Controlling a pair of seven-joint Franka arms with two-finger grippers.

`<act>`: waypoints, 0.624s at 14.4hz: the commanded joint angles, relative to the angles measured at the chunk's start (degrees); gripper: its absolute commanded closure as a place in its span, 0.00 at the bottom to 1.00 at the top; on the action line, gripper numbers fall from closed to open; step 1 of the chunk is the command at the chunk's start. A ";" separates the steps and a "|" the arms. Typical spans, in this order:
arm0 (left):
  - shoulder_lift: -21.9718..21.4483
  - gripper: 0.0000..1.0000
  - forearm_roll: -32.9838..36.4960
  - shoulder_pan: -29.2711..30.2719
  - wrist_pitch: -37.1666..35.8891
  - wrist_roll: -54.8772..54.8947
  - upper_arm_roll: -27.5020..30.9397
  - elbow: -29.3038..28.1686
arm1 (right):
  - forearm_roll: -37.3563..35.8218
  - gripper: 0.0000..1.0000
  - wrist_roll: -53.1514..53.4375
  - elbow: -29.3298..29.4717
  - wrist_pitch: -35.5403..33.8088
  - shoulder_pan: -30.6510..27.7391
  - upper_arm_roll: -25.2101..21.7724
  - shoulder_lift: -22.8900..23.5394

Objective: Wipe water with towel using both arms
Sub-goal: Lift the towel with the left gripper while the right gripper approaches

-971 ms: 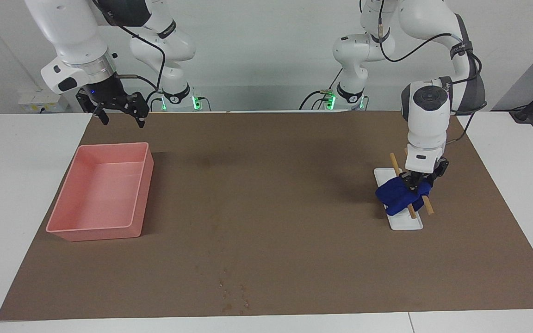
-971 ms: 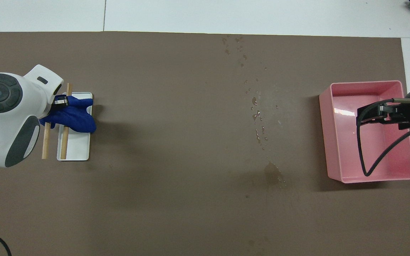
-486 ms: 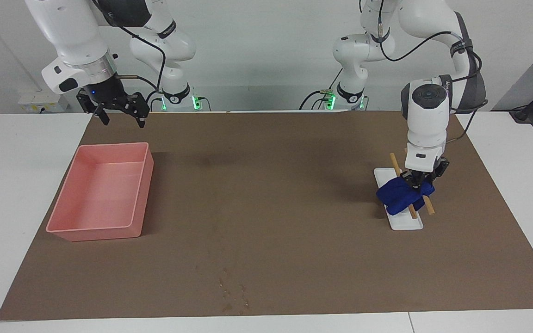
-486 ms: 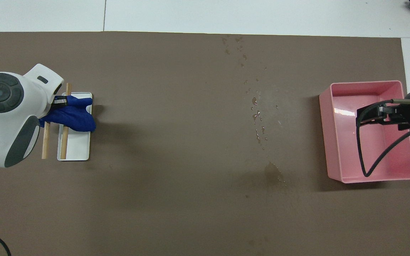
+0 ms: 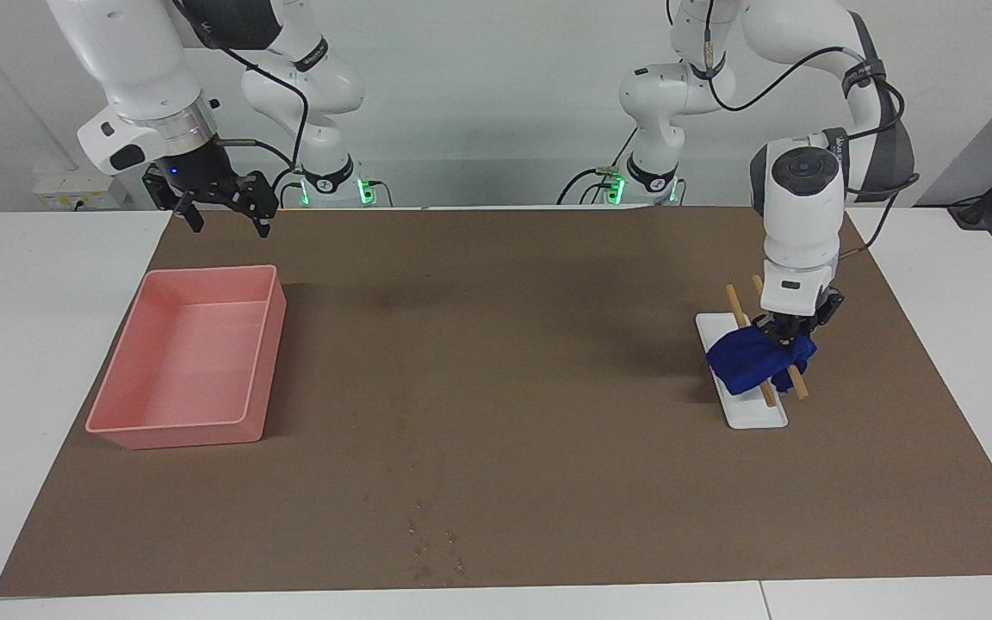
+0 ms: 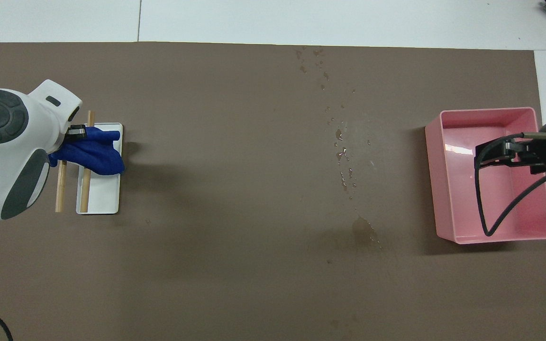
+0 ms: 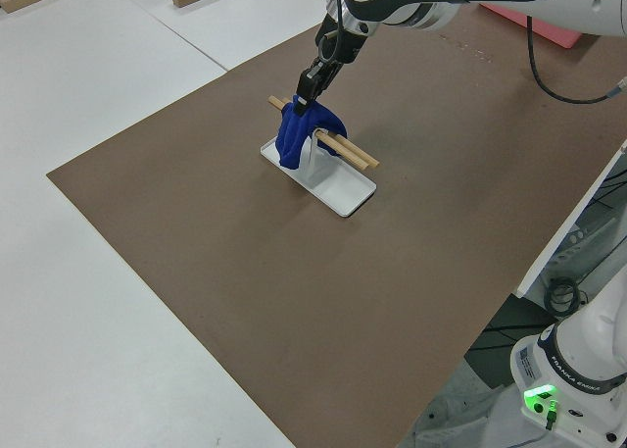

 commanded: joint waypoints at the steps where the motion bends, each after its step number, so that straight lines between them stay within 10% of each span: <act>1: -0.43 1.00 -5.43 -1.93 -4.66 -0.99 0.50 4.26 | 0.82 0.00 -1.70 -1.82 0.96 -0.79 0.36 -1.57; 9: -4.38 1.00 -37.52 -2.01 -9.68 -20.89 0.33 10.25 | 6.16 0.00 7.94 -1.82 3.33 -0.61 1.50 -1.57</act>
